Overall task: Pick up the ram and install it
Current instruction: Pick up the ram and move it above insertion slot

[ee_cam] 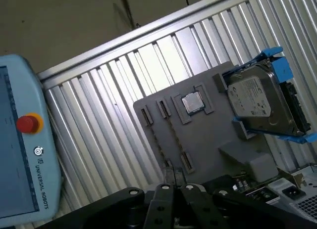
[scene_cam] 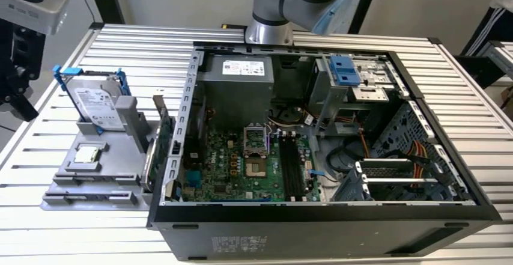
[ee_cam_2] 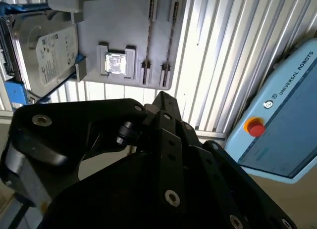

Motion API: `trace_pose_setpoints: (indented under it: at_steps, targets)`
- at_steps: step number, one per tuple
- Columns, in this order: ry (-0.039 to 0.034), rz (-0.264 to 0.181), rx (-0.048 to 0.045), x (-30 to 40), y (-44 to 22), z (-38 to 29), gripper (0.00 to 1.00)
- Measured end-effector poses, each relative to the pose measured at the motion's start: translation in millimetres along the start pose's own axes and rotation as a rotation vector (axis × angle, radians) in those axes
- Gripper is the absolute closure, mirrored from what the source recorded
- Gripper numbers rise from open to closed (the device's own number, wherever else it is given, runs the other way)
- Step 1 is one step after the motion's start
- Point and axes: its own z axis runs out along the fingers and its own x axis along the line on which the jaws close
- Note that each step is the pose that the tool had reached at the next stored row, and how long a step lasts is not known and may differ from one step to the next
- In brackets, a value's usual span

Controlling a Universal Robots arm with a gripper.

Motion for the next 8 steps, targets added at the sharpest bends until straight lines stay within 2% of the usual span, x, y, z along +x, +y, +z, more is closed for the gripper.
trace_pose_setpoints:
  at_steps: [8]
  targets:
    - [0.0081,-0.113,-0.0001,-0.5,0.2,0.0,1.0]
